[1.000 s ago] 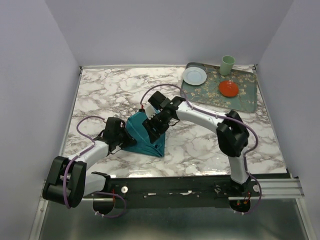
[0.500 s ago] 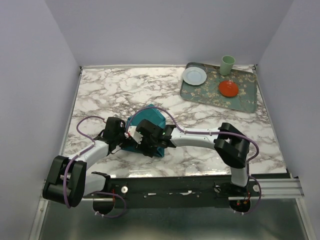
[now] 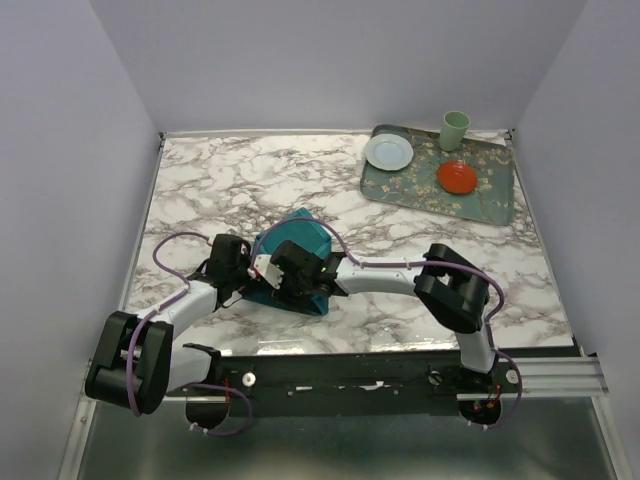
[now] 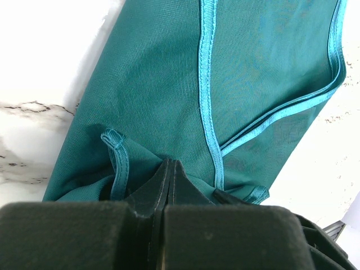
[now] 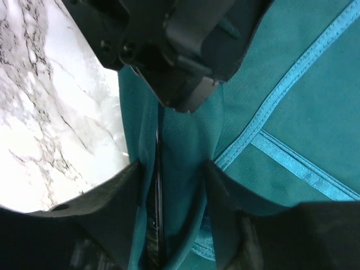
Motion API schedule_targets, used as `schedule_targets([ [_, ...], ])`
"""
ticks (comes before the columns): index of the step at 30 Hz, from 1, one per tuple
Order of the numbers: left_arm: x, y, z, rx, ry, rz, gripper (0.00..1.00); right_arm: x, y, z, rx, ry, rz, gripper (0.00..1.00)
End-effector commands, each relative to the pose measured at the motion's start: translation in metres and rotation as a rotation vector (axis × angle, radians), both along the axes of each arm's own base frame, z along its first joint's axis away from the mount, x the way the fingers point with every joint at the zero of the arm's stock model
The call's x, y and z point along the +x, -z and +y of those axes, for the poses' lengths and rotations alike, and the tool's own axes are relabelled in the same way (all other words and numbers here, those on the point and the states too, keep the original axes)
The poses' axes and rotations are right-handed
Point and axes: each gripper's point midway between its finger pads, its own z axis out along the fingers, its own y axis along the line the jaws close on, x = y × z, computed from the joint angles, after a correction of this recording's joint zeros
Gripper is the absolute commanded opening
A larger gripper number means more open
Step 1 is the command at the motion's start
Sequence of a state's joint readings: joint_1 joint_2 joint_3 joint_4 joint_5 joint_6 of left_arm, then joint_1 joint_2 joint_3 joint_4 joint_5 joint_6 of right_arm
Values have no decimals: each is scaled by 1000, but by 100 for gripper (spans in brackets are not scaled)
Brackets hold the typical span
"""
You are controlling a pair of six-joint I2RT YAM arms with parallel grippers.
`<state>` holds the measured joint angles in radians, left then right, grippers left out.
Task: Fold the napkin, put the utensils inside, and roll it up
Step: Roll the napkin with the utensil
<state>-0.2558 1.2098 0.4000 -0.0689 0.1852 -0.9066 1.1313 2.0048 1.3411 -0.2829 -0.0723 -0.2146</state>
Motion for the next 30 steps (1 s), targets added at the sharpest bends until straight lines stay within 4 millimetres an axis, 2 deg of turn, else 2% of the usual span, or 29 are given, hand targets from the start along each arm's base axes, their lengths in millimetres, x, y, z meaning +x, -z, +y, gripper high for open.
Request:
schedule_targets([
  [1, -21, 27, 19, 98, -25, 101, 0, -10, 38, -11, -69, -7, 64, 48],
  [4, -18, 23, 18, 87, -9, 100, 0, -13, 44, -12, -63, 5, 132, 32],
  [11, 6, -10, 23, 99, 1, 36, 0, -25, 55, -15, -34, 44, 330, 12],
  [12, 17, -24, 27, 107, -10, 0, 4, -31, 54, -14, -22, 33, 371, 7],
  [14, 23, -36, 33, 137, 0, -20, 12, -32, 56, -15, -18, 55, 424, 2],
  [15, 34, -52, 35, 141, -3, -56, 19, -37, 55, -15, -9, 52, 465, 1],
  [17, 35, -61, 42, 170, -4, -53, 31, -36, 55, -17, 1, 82, 536, 1],
  [18, 39, -74, 42, 170, -7, -81, 40, -42, 51, -14, 24, 57, 595, 1],
  [20, 33, -78, 40, 158, 0, -64, 47, -39, 51, -18, 32, 108, 689, 1],
  [22, 22, -77, 37, 129, -6, -29, 53, -44, 41, -13, 79, 83, 805, 1],
  [23, 17, -75, 32, 98, 11, -15, 54, -39, 45, -17, 71, 131, 859, 1],
  [25, 4, -69, 29, 75, 11, 26, 54, -39, 32, -9, 111, 106, 958, 1],
  [26, -1, -69, 28, 63, 18, 35, 54, -37, 30, -12, 111, 130, 1020, 1],
  [30, -18, -76, 26, 52, 43, 27, 55, -37, 28, -8, 131, 142, 1170, 1],
])
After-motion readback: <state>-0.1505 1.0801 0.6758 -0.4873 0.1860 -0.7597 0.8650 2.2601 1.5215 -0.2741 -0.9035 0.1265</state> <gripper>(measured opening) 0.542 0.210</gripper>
